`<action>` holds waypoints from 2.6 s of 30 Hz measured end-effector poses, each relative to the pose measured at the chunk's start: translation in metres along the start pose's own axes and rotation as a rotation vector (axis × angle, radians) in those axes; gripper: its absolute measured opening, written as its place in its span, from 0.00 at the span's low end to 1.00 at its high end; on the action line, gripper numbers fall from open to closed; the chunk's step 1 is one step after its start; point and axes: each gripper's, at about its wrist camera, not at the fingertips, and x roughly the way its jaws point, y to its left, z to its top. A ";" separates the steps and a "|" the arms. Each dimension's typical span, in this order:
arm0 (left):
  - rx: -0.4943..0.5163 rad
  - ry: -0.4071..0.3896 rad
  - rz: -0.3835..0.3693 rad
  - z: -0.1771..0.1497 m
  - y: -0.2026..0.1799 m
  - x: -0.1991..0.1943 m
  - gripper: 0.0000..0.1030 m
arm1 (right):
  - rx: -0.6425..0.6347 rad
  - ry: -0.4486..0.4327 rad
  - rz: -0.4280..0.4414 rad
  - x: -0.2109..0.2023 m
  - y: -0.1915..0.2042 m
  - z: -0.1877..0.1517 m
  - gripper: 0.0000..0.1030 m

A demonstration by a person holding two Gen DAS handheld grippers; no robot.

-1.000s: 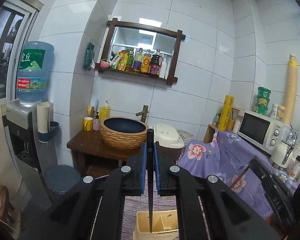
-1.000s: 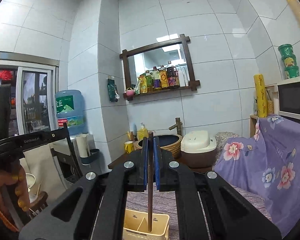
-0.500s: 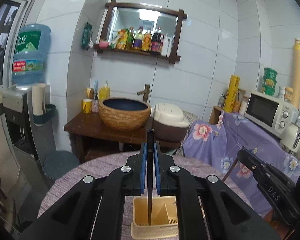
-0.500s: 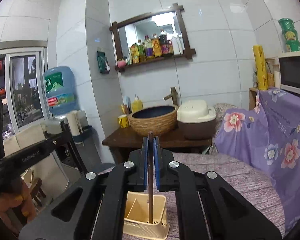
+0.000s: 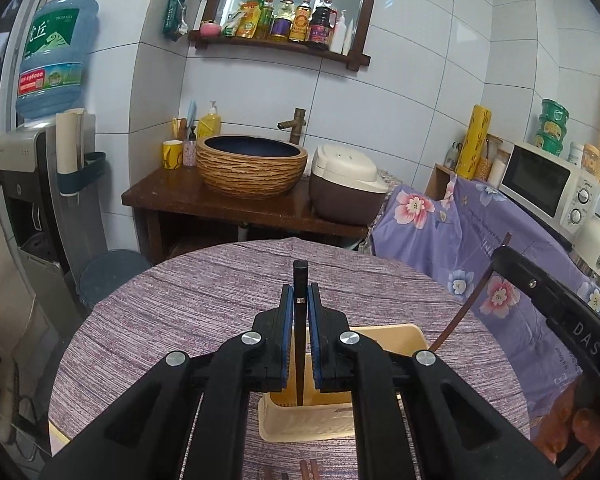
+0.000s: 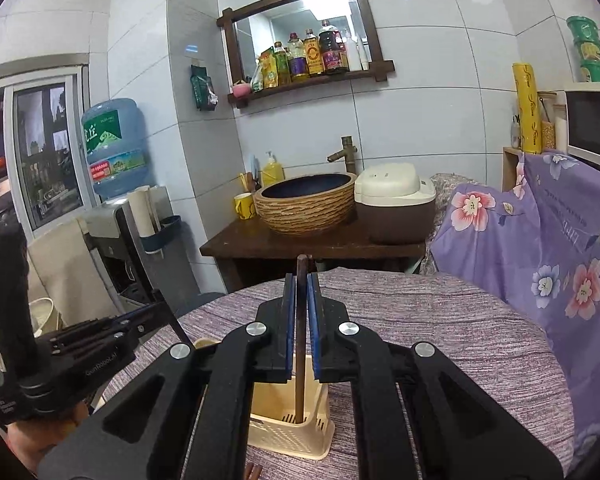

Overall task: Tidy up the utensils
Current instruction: 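Lift both chopsticks and lower them upright into the cream utensil holder, then open both tools and withdraw them from the holder, then grasp a steel spoon by its handle with the right tool and lift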

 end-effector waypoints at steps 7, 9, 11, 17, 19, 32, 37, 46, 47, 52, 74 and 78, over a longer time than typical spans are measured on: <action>0.008 -0.015 -0.006 -0.004 -0.002 -0.012 0.53 | 0.041 -0.021 -0.002 -0.009 -0.008 -0.006 0.61; 0.004 -0.014 -0.034 -0.007 -0.001 -0.018 0.56 | 0.046 -0.012 -0.008 -0.012 -0.010 -0.008 0.61; -0.013 -0.014 -0.069 -0.012 0.002 -0.026 0.70 | 0.060 0.001 -0.038 -0.016 -0.014 -0.012 0.65; -0.003 0.041 -0.006 -0.056 0.009 -0.045 0.82 | 0.079 0.104 -0.114 -0.038 -0.027 -0.050 0.70; -0.012 0.089 0.016 -0.075 0.016 -0.045 0.82 | 0.075 0.167 -0.126 -0.041 -0.028 -0.071 0.70; -0.045 0.312 0.071 -0.186 0.044 -0.044 0.48 | -0.023 0.378 -0.047 -0.058 -0.003 -0.194 0.61; -0.018 0.355 0.039 -0.202 0.033 -0.044 0.37 | -0.046 0.436 -0.022 -0.063 0.006 -0.215 0.53; 0.001 0.373 0.019 -0.209 0.022 -0.040 0.34 | -0.077 0.504 -0.008 -0.058 0.021 -0.231 0.44; 0.006 0.372 0.022 -0.209 0.022 -0.040 0.34 | -0.079 0.503 -0.003 -0.058 0.023 -0.231 0.44; 0.000 0.373 0.021 -0.210 0.022 -0.039 0.33 | -0.055 0.520 0.062 -0.059 0.032 -0.233 0.40; -0.030 0.338 0.030 -0.206 0.035 -0.048 0.33 | 0.005 0.615 0.013 -0.022 0.055 -0.240 0.15; -0.030 0.335 0.029 -0.206 0.034 -0.048 0.34 | 0.036 0.595 0.020 -0.025 0.049 -0.238 0.11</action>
